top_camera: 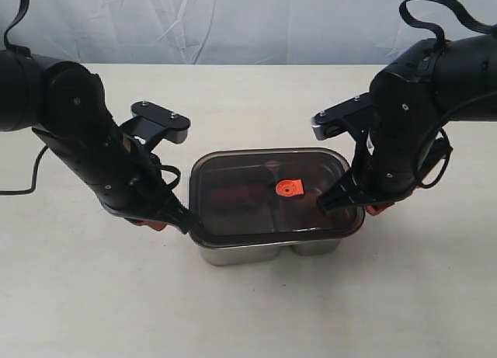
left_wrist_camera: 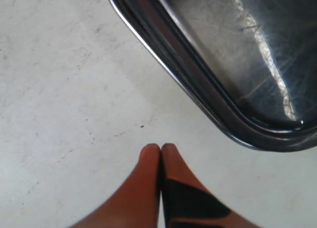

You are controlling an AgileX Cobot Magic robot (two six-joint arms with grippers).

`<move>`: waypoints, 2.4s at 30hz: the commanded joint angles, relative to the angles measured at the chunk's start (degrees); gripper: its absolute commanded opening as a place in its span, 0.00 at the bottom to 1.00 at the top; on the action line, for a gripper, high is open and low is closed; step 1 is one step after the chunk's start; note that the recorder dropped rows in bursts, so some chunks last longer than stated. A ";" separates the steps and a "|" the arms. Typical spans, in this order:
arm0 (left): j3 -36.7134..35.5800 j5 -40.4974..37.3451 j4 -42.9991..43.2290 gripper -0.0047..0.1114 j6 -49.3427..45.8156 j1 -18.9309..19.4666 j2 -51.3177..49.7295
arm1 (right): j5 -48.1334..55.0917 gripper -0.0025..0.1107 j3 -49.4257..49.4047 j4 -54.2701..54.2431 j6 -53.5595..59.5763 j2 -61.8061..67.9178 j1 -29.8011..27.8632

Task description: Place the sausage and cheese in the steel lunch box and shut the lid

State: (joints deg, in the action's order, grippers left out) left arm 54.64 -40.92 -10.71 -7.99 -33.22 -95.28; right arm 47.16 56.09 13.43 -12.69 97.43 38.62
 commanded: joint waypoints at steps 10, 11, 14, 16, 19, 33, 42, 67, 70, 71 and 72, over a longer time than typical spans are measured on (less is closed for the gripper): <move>0.14 0.14 -0.26 0.04 0.40 0.01 -0.01 | -3.47 0.02 0.27 0.58 0.53 -0.02 0.05; 0.14 0.14 -0.26 0.04 0.40 0.01 -0.01 | -3.47 0.02 0.27 0.58 0.53 -0.02 0.05; 0.14 0.14 -0.26 0.04 0.40 0.01 -0.01 | -3.86 0.02 0.27 1.39 0.53 -0.02 0.05; 0.14 0.14 -0.26 0.04 0.40 0.01 -0.01 | -3.86 0.02 0.27 1.50 0.53 -0.02 0.05; 0.14 0.14 -0.26 0.04 0.40 0.01 -0.01 | -3.86 0.02 0.27 1.50 0.53 -0.02 0.05; 2.98 5.68 1.08 0.04 -0.12 0.01 6.46 | -7.46 0.02 4.25 5.27 -3.06 -5.58 0.05; 2.98 6.83 -18.26 0.04 -18.73 0.01 3.46 | -15.19 0.02 4.25 0.76 1.25 -3.14 0.05; 2.98 5.10 -23.55 0.04 -24.10 -0.09 -5.41 | -17.31 0.02 4.34 0.04 1.38 2.81 0.05; 2.98 5.00 -23.38 0.04 -24.00 -0.09 -5.60 | -17.21 0.02 4.34 -0.27 1.38 4.36 0.05; 2.98 4.97 -23.06 0.04 -24.00 -0.09 -5.60 | -17.21 0.02 4.34 -0.40 1.38 5.15 0.05; 2.98 4.75 -22.58 0.04 -23.22 -0.09 -5.60 | -16.89 0.02 4.34 -0.41 1.38 6.05 0.05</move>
State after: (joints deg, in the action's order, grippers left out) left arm 57.80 -35.14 -34.38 -31.79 -33.22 -99.99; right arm 30.07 60.47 13.41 -11.71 101.60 38.62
